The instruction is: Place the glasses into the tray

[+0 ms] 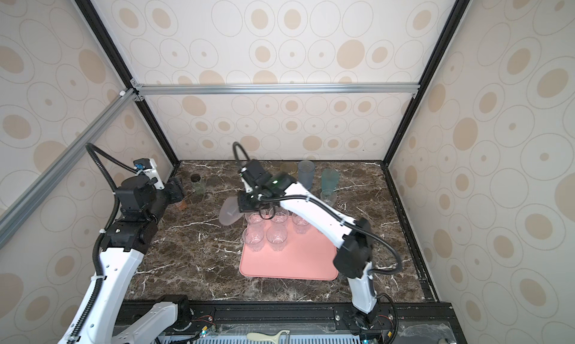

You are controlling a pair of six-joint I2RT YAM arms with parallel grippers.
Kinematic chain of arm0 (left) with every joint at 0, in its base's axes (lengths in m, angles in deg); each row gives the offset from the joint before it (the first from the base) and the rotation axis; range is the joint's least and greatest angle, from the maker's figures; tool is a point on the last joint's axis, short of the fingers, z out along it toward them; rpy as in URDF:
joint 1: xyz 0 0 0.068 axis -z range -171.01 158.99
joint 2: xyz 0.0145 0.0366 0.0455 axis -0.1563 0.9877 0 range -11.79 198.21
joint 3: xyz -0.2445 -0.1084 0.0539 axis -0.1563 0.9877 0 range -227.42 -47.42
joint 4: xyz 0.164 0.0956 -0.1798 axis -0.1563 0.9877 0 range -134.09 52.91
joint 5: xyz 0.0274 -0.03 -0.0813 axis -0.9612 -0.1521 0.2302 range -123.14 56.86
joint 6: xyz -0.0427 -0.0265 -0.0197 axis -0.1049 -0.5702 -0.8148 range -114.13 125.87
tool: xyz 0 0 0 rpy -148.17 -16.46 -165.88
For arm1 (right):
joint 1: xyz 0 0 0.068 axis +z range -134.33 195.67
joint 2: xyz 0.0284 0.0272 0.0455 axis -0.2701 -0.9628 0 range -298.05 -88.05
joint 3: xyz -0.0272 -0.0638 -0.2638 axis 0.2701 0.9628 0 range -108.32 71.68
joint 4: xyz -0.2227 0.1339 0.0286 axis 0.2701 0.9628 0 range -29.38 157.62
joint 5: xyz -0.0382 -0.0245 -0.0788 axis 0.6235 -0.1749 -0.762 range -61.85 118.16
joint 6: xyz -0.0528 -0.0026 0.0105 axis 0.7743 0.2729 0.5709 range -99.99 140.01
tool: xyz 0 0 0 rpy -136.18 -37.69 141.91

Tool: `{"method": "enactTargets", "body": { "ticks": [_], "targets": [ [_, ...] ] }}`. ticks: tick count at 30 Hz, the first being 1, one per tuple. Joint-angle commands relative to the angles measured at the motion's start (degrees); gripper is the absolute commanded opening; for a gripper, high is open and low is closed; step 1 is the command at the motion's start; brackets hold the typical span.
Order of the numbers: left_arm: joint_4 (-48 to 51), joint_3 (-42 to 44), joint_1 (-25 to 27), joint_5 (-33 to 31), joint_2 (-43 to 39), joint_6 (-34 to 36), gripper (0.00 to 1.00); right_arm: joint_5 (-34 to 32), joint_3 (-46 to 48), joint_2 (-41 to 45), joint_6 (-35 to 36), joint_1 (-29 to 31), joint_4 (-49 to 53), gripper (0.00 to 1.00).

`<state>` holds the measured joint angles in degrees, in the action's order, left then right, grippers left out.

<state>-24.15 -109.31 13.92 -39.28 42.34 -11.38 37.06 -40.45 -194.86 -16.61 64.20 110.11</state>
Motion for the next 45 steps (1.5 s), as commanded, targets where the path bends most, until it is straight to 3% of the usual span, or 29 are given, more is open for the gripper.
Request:
{"method": "enactTargets", "body": {
  "ticks": [1,11,15,25,37,45],
  "targets": [
    [-3.5,-0.2,8.1,-4.7,0.1,2.6,0.67,-5.7,9.0,9.0,-1.3,-3.0,-1.3,0.0],
    [-19.4,6.3,37.5,-12.0,7.1,5.2,0.67,-14.7,26.2,29.0,0.6,-8.6,15.0,0.0],
    [-25.7,10.2,43.4,-11.7,10.4,6.9,0.68,-17.0,32.9,33.0,-0.2,-8.4,17.8,0.0],
    [-30.3,14.5,44.4,-10.1,17.4,6.9,0.68,-22.0,43.7,27.2,1.4,-7.2,6.8,0.0],
    [-30.1,15.0,44.3,-12.0,18.0,7.4,0.69,-21.8,47.1,20.0,1.9,-7.4,-2.2,0.0],
    [-29.9,14.4,44.2,-12.1,18.7,8.2,0.69,-22.8,47.8,17.9,2.2,-8.0,-2.2,0.0]
  ]
}}
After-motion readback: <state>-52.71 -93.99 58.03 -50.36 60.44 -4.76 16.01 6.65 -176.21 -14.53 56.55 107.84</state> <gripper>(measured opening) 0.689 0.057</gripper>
